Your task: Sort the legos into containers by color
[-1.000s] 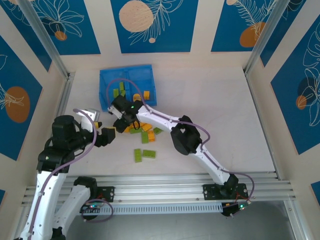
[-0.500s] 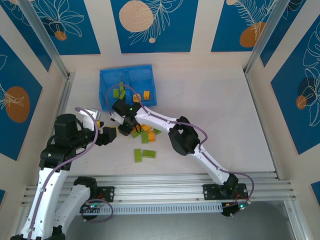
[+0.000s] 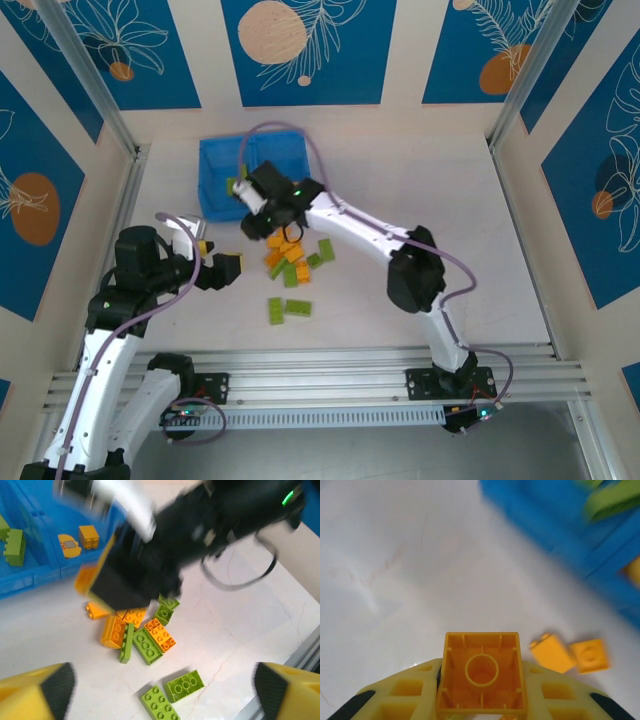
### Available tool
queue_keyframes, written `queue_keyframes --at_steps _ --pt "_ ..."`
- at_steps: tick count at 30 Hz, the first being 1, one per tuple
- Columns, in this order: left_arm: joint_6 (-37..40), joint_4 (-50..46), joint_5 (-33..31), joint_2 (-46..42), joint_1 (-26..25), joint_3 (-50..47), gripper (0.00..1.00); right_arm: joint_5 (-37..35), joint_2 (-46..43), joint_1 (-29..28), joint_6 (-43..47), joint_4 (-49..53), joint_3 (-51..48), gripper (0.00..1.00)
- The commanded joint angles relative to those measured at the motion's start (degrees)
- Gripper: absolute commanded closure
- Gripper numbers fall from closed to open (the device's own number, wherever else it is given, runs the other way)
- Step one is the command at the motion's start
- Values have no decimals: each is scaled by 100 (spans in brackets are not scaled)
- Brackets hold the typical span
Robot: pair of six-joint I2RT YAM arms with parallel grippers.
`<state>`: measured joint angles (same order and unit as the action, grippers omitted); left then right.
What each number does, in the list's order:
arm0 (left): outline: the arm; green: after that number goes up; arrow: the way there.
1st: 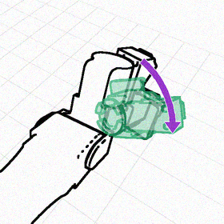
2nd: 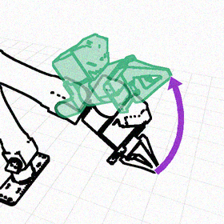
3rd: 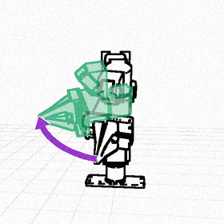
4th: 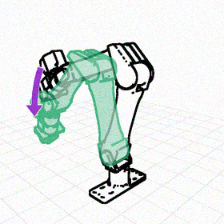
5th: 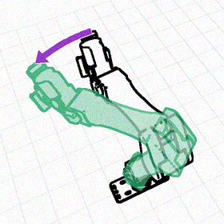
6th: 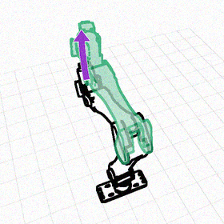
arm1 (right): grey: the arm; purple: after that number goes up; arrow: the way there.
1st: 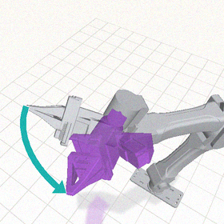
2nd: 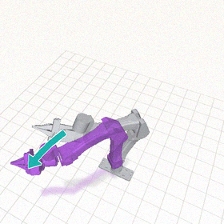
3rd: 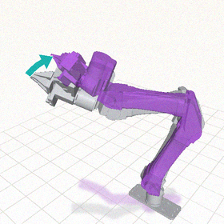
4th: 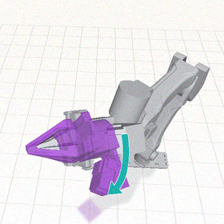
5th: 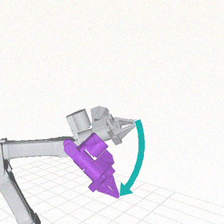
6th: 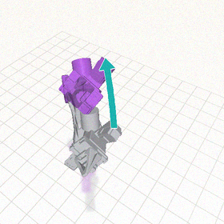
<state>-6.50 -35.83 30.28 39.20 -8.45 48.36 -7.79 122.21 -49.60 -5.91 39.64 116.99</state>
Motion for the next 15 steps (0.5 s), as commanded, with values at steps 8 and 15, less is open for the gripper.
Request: queue_keyframes --at_steps 8,15 --pt "-223 11 128 -35 -42 20 0 -1809 1421 740 -267 -153 1993 71" --pt "-468 -169 -112 66 -43 -2 0 -853 2887 1200 -524 83 3629 64"
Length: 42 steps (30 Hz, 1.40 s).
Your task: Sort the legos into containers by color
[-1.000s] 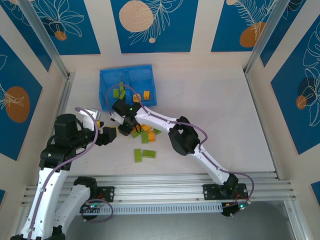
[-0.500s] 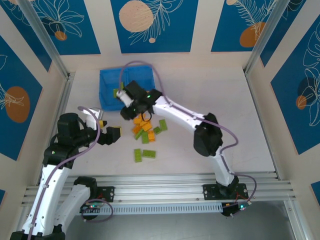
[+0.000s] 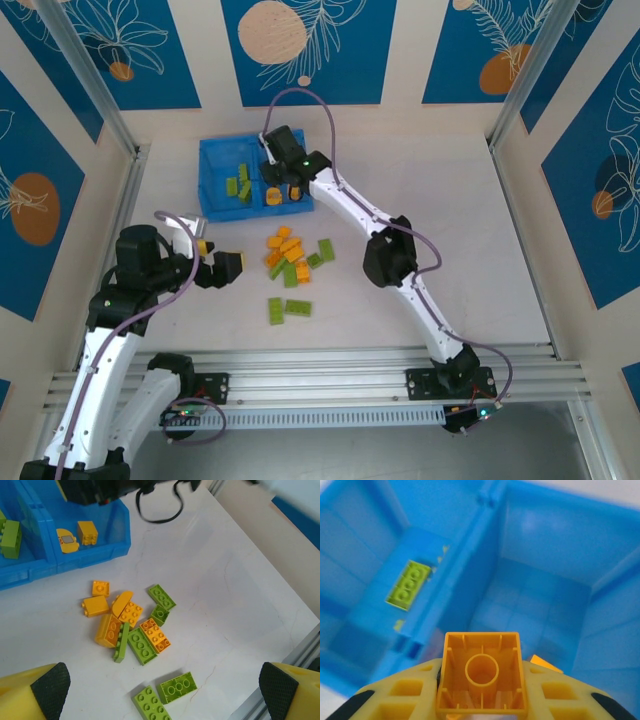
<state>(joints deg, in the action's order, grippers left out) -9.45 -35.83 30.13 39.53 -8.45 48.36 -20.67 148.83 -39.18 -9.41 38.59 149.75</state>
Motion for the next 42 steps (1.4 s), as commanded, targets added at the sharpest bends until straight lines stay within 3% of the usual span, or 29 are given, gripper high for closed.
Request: queue_keyframes --at_steps 1,9,19,25,30,34,42 --pt "-212 -257 -137 128 -43 4 0 572 288 196 -212 87 353 63" --pt "-483 -434 -322 344 -50 -89 0 488 301 149 -16 -125 551 46" --pt "-854 -372 -487 431 -44 -105 0 682 -989 112 -461 530 344 47" --pt "-1515 -212 -864 507 -409 -306 0 1164 -2915 143 -674 752 -1623 44" --pt "-1472 -29 -1736 1075 -1622 -374 0 1487 -4733 147 -699 357 -4008 40" --pt "-1255 118 -2132 2150 -2220 -297 6 1415 -5968 154 -850 149 -5589 35" --pt "-676 891 -2801 3810 -2443 -109 22 1109 -7180 200 -1132 523 -6821 26"
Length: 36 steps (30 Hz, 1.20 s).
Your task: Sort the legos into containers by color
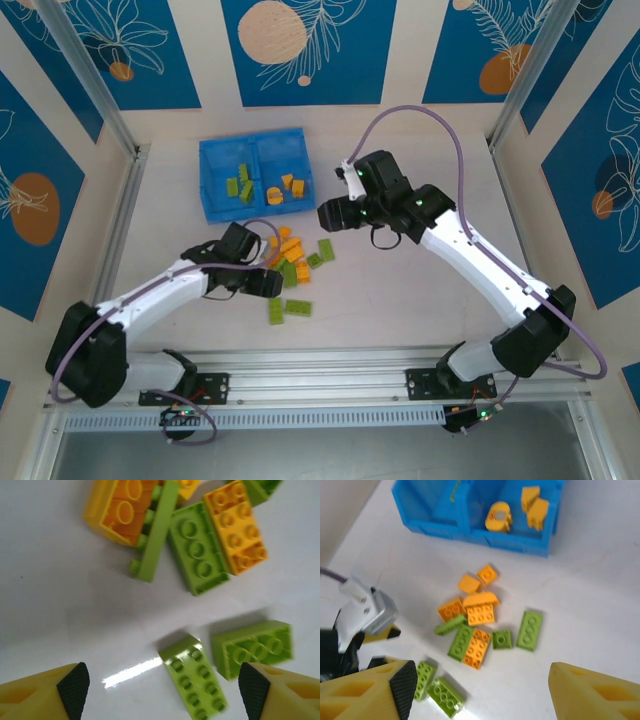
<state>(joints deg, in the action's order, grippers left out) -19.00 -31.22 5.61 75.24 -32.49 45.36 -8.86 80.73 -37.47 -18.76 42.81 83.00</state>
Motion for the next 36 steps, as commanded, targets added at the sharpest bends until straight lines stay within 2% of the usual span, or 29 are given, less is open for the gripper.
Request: queue_keyframes --at_steps 1,5,8,15,19,22,29,36 --pt "333 507 -396 439 -43 253 25 -21 -465 38 -253 55 -256 24" --pt "440 734 -616 1152 -38 465 40 215 -646 78 -470 -138 -625 23" --pt "459 892 -638 1414 -39 548 47 249 -640 80 -527 -75 -641 23" --pt "499 1108 -554 1783 -43 658 60 282 -594 91 -488 -36 -677 23" --pt "542 1140 -404 1845 -45 640 76 346 -569 91 -522 -27 -667 23" --pt "590 1149 -247 1748 -46 573 82 456 -542 100 -535 15 -635 23" --pt "720 908 -12 1097 -44 403 87 1111 -402 107 -626 72 -545 23" --pt "774 411 -192 69 -10 787 88 992 -432 135 -765 -50 -375 23"
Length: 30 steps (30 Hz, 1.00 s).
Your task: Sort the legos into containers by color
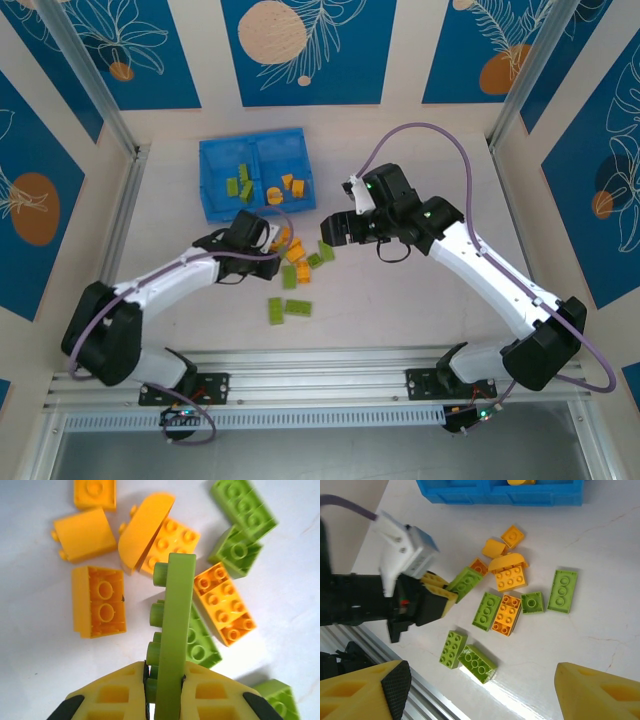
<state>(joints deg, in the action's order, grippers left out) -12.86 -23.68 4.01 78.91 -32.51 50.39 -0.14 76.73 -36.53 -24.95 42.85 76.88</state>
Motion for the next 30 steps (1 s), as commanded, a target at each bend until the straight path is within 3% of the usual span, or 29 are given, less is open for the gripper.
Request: queue_keyframes --at_steps 1,8,13,16,24,26,30 --pt "177 -453 -149 -356 19 440 88 104 -51 50 -163 -70 248 22" --pt "289 -869 -1224 180 844 1912 88 1 -223 85 -277 -73 189 22" --pt "-101 -840 -1751 1412 1907 3149 88 -96 -537 85 -419 -18 1 23" --pt "-261 -1104 -1730 2455 2229 4163 88 -214 -788 102 -500 -18 -158 22" --pt "-1044 -2409 -1695 5090 2544 7232 87 -279 -1254 147 -653 260 -147 22" --pt "-1183 -2529 -1648 5459 2556 7630 86 -314 -1388 147 -690 308 -177 22" --pt "-1389 -2441 -1476 5696 2567 7774 72 -390 -1643 155 -776 322 -290 22"
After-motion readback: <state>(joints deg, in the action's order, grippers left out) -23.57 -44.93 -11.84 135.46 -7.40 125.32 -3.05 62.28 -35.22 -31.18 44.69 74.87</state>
